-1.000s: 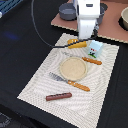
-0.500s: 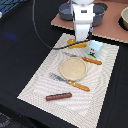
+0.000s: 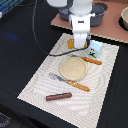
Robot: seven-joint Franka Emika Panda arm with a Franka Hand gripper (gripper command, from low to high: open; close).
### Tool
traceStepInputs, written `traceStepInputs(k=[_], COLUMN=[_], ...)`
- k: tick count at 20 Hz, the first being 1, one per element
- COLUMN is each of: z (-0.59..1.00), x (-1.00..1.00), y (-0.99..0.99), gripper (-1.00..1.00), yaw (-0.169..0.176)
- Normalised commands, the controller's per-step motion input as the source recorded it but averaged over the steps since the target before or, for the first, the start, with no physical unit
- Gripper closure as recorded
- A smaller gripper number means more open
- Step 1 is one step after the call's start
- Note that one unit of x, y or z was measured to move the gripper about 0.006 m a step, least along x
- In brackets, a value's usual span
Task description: Interact with the objects in diverse but meaningful ways.
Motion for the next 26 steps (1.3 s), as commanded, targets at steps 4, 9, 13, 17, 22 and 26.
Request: traceStepInputs(k=[4,9,13,17,22,26], z=[-0.61,-0.57,-0.53,-0.44,0.2,1.0], x=[-0.24,-0.22,-0.19,-0.17,-0.15,-0.45], y=[0.39,0.31,0.25,0.19,0.01,-0.38], gripper=[-1.0,1.0,1.0,1.0,1.0,1.0], yaw=[0.039,0.051,0.059,0.059,0.027,-0.015])
